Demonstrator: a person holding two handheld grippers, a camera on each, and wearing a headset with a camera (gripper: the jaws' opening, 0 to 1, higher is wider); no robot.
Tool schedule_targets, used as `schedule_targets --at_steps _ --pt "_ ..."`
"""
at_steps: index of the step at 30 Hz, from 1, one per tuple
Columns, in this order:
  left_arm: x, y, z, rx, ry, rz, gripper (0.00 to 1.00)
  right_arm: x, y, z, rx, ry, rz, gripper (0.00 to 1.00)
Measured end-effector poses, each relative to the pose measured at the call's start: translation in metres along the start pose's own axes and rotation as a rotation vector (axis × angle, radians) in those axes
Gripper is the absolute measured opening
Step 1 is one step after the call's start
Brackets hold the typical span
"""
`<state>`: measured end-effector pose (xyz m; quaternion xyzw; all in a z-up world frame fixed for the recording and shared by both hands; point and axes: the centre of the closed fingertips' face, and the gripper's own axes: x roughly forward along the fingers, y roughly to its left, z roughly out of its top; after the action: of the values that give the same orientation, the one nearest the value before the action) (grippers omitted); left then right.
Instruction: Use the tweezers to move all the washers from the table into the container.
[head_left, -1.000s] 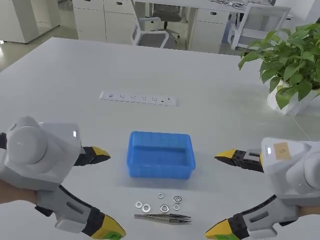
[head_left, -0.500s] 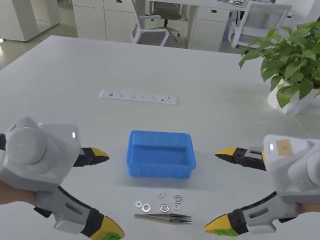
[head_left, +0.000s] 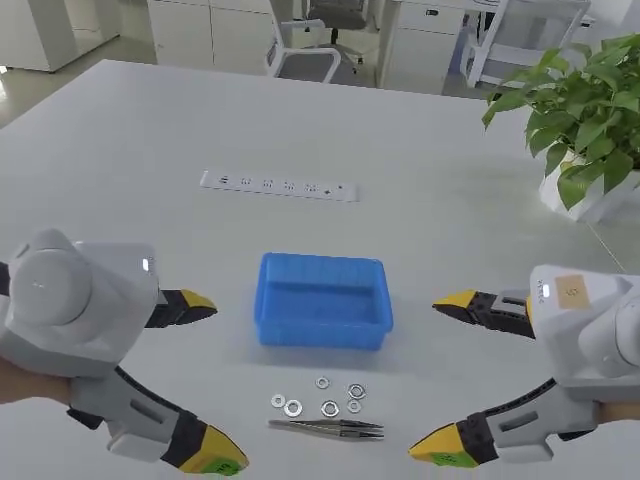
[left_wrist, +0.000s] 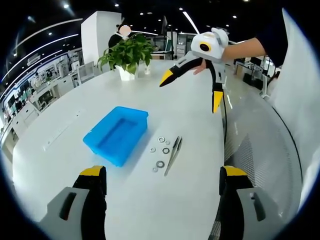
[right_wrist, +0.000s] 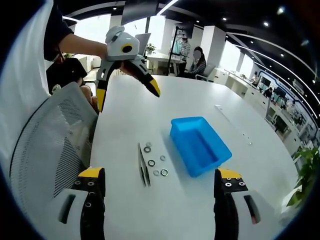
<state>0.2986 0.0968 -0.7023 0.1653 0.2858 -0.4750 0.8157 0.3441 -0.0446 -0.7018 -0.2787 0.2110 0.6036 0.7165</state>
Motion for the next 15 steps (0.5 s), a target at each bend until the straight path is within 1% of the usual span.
schedule_targets --at_steps 2,8,15 --pt "0.001 0.002 0.000 -0.001 -0.003 0.003 0.99 0.001 0.000 -0.001 0.000 0.003 0.001 0.91" --pt "0.006 0.004 -0.008 -0.013 0.012 -0.008 0.99 0.006 -0.003 -0.003 0.008 0.005 0.008 0.90" --pt "0.016 0.002 -0.012 -0.011 0.017 -0.017 0.98 0.012 -0.002 -0.006 0.019 0.010 0.027 0.88"
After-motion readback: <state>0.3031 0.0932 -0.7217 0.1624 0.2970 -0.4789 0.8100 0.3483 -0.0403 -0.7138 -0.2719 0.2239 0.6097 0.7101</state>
